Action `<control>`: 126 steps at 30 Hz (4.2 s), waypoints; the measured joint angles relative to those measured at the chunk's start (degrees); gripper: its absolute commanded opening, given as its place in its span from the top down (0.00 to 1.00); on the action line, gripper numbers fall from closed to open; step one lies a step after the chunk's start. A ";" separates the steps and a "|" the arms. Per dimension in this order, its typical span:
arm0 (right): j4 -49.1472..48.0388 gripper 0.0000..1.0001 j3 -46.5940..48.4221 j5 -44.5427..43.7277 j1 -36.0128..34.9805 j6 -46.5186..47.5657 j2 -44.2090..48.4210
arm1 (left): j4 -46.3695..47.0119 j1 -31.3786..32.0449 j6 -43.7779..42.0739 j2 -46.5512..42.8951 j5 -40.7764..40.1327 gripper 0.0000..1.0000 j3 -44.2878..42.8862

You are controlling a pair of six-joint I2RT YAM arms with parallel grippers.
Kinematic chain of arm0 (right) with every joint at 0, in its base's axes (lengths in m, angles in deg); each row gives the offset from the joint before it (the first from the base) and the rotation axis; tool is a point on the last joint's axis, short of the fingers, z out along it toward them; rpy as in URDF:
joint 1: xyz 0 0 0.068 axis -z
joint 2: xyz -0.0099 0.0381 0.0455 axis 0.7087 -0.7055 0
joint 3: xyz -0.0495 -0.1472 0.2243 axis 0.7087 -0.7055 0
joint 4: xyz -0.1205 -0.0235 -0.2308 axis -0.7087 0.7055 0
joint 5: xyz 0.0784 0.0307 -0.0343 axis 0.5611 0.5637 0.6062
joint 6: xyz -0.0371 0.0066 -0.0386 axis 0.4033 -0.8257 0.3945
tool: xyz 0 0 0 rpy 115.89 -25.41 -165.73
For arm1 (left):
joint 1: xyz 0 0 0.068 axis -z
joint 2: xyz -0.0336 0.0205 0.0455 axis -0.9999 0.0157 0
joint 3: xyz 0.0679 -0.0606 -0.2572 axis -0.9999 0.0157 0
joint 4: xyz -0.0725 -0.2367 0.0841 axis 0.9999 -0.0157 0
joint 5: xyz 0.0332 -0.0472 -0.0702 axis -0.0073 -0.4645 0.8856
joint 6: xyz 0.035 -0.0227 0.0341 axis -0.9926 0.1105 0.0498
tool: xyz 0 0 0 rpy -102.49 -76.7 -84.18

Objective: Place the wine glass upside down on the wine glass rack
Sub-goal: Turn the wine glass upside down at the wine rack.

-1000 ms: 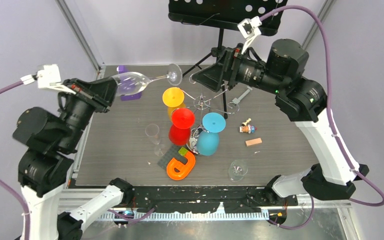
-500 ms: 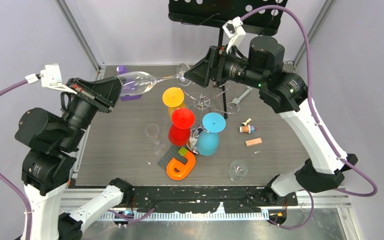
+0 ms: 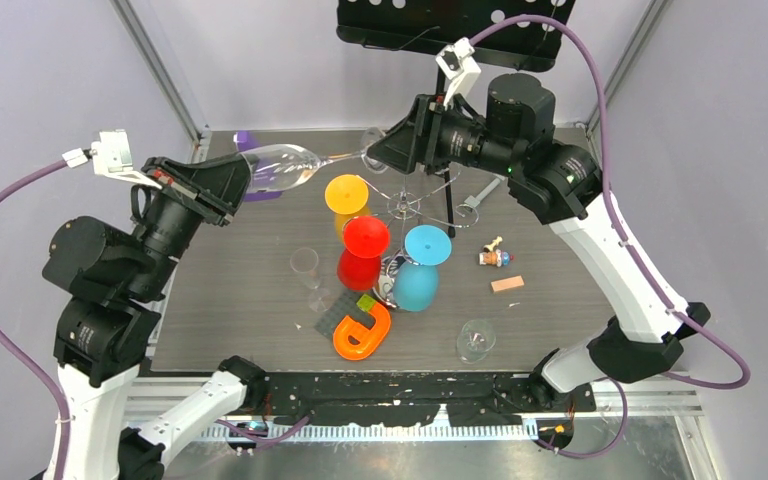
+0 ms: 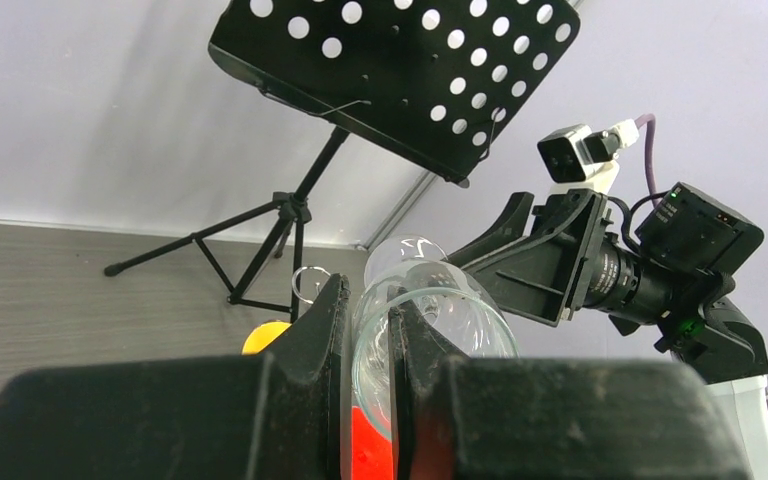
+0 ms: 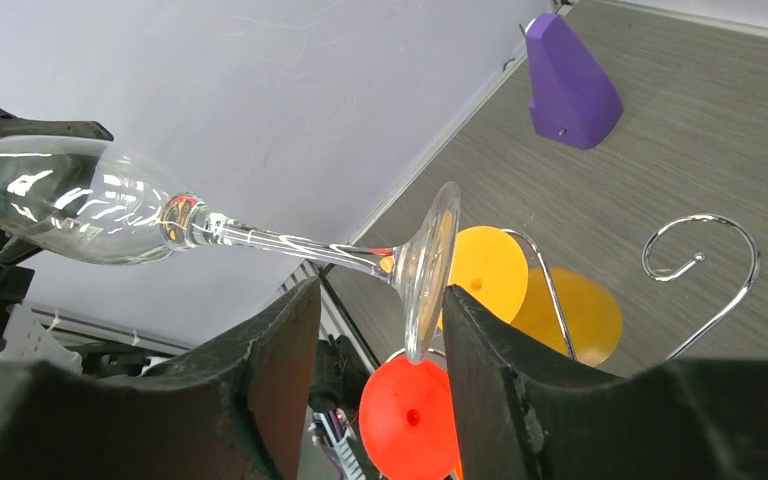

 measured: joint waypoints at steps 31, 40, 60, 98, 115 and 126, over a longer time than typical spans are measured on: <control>-4.26 0.89 -6.12 1.49 0.07 0.42 0.52 | 4.42 -0.02 0.07 -1.51 1.07 0.96 3.30; -6.60 0.95 -10.62 0.04 -0.22 2.12 2.82 | 6.56 -0.02 1.36 -2.51 1.53 0.71 5.11; -5.95 0.95 -15.74 -11.34 6.36 3.30 15.21 | 10.69 0.00 2.32 -7.21 2.82 0.54 8.20; -15.56 0.95 -31.26 31.41 6.93 59.30 37.07 | 8.57 31.32 -24.00 7.06 16.87 0.32 0.24; -13.31 0.95 -31.87 36.46 6.93 66.97 40.06 | 4.28 42.93 -36.37 15.50 11.47 0.32 -3.08; -13.16 0.95 -34.14 35.67 6.93 70.10 42.53 | 6.91 43.01 -21.88 16.68 14.34 0.37 -0.76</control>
